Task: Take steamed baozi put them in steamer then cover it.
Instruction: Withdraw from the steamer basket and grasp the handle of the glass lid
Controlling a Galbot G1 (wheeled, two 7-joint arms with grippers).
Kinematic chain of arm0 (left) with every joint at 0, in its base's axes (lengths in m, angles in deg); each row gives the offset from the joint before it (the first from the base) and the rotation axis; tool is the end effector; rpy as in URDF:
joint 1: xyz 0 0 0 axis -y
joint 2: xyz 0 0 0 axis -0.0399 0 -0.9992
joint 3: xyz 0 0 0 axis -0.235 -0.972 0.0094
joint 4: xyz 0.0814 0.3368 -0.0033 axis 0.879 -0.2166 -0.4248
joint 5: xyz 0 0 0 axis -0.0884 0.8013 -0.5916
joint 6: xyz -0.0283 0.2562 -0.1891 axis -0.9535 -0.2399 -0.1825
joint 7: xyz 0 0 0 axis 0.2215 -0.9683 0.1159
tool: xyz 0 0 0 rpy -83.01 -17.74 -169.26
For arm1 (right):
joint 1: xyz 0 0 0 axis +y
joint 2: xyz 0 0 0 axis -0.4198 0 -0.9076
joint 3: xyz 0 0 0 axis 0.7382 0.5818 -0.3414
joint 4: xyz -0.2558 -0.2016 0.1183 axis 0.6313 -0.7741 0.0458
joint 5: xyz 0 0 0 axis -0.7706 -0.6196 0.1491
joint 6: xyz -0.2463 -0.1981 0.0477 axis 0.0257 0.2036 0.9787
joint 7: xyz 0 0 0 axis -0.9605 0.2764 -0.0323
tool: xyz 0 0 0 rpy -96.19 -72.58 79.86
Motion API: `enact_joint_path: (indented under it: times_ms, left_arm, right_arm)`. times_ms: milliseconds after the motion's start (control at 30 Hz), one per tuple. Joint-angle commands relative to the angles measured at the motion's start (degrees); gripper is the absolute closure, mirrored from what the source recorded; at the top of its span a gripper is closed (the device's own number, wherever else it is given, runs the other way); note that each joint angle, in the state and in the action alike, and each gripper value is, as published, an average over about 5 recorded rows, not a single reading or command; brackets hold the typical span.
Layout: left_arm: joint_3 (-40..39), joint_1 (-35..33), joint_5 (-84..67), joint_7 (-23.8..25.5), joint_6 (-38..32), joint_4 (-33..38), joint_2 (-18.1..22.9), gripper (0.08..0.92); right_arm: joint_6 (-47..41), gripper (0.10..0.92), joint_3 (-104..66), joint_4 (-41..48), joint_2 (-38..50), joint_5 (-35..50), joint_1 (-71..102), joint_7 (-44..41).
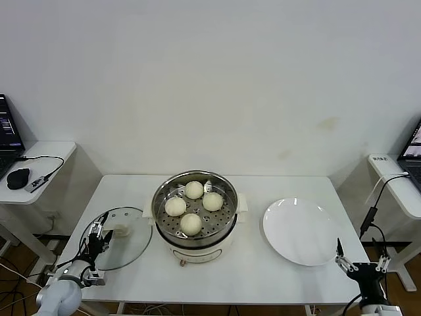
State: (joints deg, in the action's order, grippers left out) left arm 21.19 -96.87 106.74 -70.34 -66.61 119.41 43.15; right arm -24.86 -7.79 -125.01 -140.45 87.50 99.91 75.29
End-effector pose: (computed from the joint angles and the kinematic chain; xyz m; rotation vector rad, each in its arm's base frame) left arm 0.2549 0.2149 -0.3906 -0.2689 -2.0693 -2.2255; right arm 0.0978 -0.1416 -0.3223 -0.2859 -3.0810 0.3924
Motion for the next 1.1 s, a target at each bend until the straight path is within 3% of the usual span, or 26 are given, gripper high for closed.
enact_joint_path:
  times_ms: [33, 800, 1100]
  left_arm:
    - [-1.00, 2.79, 0.43, -0.02, -0.05, -2.78, -0.21, 0.177]
    - [-1.47, 6.94, 0.90, -0.66, 0.03, -7.96, 2.28, 0.188]
    - [-1.36, 6.72, 1.08, -1.11, -0.37, -9.83, 2.74, 0.419]
  right_arm:
    - [0.20, 0.203, 0.05, -0.15, -0.39, -0.35, 0.38, 0.02]
    - [0.88, 0.203, 0.73, -0.07, -0.25, -1.15, 1.08, 0.12]
    - [0.94, 0.203, 0.97, -0.16, 0.06, -1.16, 1.07, 0.08]
